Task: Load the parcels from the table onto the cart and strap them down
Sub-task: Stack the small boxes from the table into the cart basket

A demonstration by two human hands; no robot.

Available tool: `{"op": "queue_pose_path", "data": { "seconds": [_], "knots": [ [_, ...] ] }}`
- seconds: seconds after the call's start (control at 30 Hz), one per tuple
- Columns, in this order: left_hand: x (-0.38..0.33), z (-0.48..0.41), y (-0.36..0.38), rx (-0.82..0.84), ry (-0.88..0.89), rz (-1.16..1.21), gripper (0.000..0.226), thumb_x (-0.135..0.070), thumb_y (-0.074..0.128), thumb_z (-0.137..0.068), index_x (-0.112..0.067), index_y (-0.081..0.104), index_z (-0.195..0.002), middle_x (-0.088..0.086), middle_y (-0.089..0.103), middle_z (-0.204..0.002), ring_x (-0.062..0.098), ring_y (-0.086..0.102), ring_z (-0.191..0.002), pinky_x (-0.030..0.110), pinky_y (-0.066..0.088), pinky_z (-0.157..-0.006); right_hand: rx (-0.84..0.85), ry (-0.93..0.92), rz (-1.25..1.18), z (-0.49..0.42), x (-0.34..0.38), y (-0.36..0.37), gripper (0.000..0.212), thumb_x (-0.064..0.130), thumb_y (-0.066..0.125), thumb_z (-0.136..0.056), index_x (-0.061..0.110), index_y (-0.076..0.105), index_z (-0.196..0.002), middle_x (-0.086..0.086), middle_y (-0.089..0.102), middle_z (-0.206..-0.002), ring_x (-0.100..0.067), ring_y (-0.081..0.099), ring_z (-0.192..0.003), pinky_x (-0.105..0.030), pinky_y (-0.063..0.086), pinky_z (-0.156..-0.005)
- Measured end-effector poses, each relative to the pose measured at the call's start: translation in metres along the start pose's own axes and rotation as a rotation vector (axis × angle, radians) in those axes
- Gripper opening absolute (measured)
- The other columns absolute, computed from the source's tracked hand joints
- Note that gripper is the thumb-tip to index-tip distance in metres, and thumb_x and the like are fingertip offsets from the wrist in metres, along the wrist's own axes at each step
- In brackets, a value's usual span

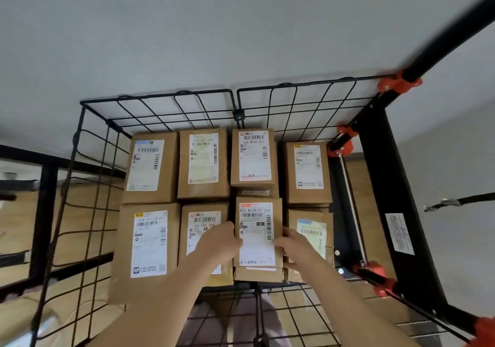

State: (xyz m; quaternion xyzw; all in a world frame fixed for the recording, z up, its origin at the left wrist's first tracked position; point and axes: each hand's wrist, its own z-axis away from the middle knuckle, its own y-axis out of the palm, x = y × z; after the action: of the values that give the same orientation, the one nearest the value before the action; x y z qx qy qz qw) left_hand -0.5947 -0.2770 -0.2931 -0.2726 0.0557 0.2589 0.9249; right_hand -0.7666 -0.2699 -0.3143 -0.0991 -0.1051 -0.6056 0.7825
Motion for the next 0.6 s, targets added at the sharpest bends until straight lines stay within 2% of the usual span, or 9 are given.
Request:
{"op": "queue_pose_path", "data": {
  "seconds": [0.07, 0.2, 0.3, 0.37, 0.43, 0.5, 0.53, 0.57, 0.6],
  "knots": [
    [0.001, -0.001, 0.000, -0.008, -0.013, -0.016, 0.011, -0.022, 0.047, -0.092, -0.014, 0.055, -0.095, 0.001, 0.063, -0.083, 0.009, 0.047, -0.055, 0.020, 0.035, -0.048, 0.007, -0.009, 0.056, 0.000, 0.003, -0.002, 0.058, 0.016, 0.056, -0.086, 0.023, 0.040, -0.141, -0.003, 0.059, -0.124, -0.022, 0.055, -0.111, -0.038, 0.048, -0.091],
    [0.004, -0.005, 0.002, -0.016, -0.032, -0.060, 0.017, -0.021, 0.047, -0.091, -0.015, 0.050, -0.075, -0.003, 0.050, -0.063, 0.010, 0.044, -0.052, 0.022, 0.035, -0.051, 0.033, -0.004, 0.117, 0.000, 0.005, -0.005, 0.054, 0.015, 0.054, -0.089, 0.019, 0.041, -0.141, -0.004, 0.062, -0.121, -0.020, 0.058, -0.106, -0.027, 0.045, -0.072],
    [0.003, -0.006, 0.002, -0.057, -0.036, -0.122, 0.031, -0.025, 0.047, -0.091, -0.017, 0.042, -0.061, -0.005, 0.041, -0.054, 0.011, 0.041, -0.048, 0.024, 0.037, -0.053, 0.007, -0.028, 0.126, 0.000, 0.007, -0.006, 0.058, 0.024, 0.056, -0.090, 0.020, 0.037, -0.144, -0.004, 0.057, -0.130, -0.021, 0.054, -0.112, -0.033, 0.047, -0.088],
    [-0.003, -0.002, -0.003, -0.189, -0.020, -0.191, 0.036, -0.029, 0.045, -0.093, -0.019, 0.040, -0.059, -0.006, 0.043, -0.055, 0.011, 0.045, -0.051, 0.023, 0.039, -0.053, -0.078, -0.088, 0.140, 0.005, 0.013, -0.006, 0.065, 0.037, 0.059, -0.089, 0.023, 0.032, -0.147, -0.003, 0.049, -0.140, -0.023, 0.049, -0.122, -0.038, 0.042, -0.100],
    [-0.010, 0.002, -0.013, -0.374, 0.049, -0.182, 0.026, -0.030, 0.046, -0.093, -0.019, 0.047, -0.069, -0.006, 0.052, -0.069, 0.012, 0.054, -0.063, 0.021, 0.038, -0.053, -0.236, -0.233, 0.218, 0.014, 0.024, -0.006, 0.071, 0.045, 0.058, -0.088, 0.027, 0.025, -0.149, -0.004, 0.044, -0.144, -0.024, 0.050, -0.120, -0.035, 0.044, -0.093],
    [-0.019, 0.002, -0.028, -0.493, 0.177, -0.120, 0.013, -0.026, 0.050, -0.091, -0.019, 0.056, -0.101, -0.002, 0.055, -0.100, 0.014, 0.059, -0.077, 0.020, 0.039, -0.054, -0.313, -0.428, 0.295, 0.014, 0.043, -0.008, 0.071, 0.041, 0.056, -0.090, 0.032, 0.018, -0.149, -0.004, 0.043, -0.145, -0.019, 0.057, -0.096, -0.029, 0.049, -0.075],
    [-0.023, -0.002, -0.035, -0.500, 0.235, -0.098, 0.032, -0.024, 0.053, -0.090, -0.020, 0.050, -0.121, 0.001, 0.049, -0.119, 0.017, 0.059, -0.090, 0.021, 0.044, -0.061, -0.316, -0.516, 0.371, 0.009, 0.053, -0.009, 0.072, 0.037, 0.056, -0.091, 0.035, 0.014, -0.149, -0.003, 0.039, -0.148, -0.016, 0.058, -0.088, -0.026, 0.051, -0.068],
    [-0.026, -0.007, -0.040, -0.475, 0.291, -0.111, 0.052, -0.024, 0.057, -0.088, -0.022, 0.039, -0.136, 0.003, 0.038, -0.136, 0.020, 0.054, -0.109, 0.025, 0.049, -0.074, -0.308, -0.581, 0.474, 0.003, 0.062, -0.009, 0.074, 0.034, 0.057, -0.090, 0.039, 0.012, -0.149, -0.002, 0.030, -0.152, -0.016, 0.058, -0.091, -0.023, 0.051, -0.066],
    [-0.030, -0.013, -0.044, -0.443, 0.320, -0.184, 0.068, -0.029, 0.061, -0.086, -0.024, 0.027, -0.145, 0.004, 0.023, -0.149, 0.024, 0.040, -0.128, 0.030, 0.045, -0.094, -0.290, -0.624, 0.587, -0.003, 0.071, -0.008, 0.078, 0.033, 0.058, -0.089, 0.041, 0.009, -0.149, -0.002, 0.018, -0.157, -0.019, 0.056, -0.106, -0.025, 0.052, -0.075]
  ]
}}
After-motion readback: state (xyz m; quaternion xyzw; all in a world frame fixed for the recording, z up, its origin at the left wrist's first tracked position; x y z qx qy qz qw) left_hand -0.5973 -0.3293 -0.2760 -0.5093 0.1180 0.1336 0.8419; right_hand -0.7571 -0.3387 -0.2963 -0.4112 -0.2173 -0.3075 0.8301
